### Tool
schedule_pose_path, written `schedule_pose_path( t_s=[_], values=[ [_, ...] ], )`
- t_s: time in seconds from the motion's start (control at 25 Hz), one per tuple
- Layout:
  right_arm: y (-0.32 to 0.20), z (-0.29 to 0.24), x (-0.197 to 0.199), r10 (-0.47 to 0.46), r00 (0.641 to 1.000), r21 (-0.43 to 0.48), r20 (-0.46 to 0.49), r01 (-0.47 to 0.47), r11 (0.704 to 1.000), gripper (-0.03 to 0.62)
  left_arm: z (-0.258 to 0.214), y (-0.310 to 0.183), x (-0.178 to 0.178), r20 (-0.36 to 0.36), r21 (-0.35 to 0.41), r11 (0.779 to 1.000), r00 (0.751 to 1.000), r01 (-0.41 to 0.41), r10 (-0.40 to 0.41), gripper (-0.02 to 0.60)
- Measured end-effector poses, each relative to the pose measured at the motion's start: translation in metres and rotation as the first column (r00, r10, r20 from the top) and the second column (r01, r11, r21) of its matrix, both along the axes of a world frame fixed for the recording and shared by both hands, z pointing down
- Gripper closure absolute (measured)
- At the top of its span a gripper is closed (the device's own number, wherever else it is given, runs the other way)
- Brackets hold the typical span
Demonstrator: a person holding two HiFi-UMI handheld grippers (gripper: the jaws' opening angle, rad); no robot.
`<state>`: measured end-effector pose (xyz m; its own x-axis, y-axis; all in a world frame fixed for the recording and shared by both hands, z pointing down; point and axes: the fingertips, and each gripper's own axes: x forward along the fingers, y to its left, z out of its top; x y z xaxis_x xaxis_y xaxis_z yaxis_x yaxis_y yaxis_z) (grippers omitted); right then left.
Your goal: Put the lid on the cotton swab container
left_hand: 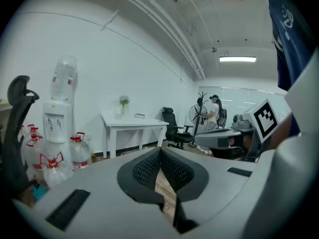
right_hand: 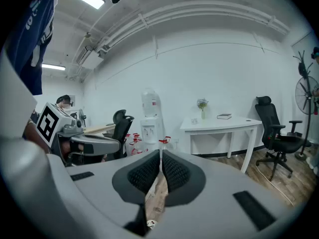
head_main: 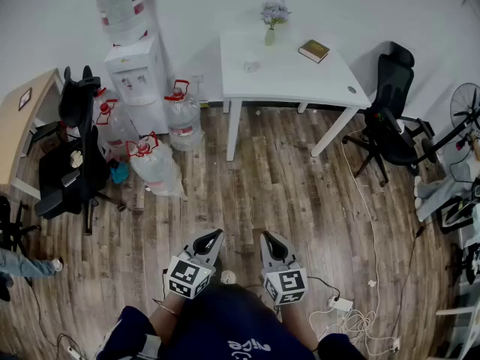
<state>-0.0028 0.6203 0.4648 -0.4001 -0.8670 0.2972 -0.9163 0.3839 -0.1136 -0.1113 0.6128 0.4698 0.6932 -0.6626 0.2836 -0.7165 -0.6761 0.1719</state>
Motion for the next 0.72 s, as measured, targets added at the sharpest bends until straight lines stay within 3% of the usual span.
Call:
schedule_pose_path(
  t_s=[0.52,0.72],
  values=[
    [-0.001,0.007,-0.009,-0.018,1.0,-0.016,-0.002,0.018,1.0,0.537,-0.003,-0.011,-0.017,-0.022,0.011,0.999,0.999,0.032,-0.032,0.561],
    [-0.024,0.009,-0.014,-0.006,1.0,-0.039,-0.016,0.006,0.999,0.537,0.006,-0.035,-0.019,-0.002,-0.005,1.0,1.0,-0.017,0.017,0.561]
  ],
)
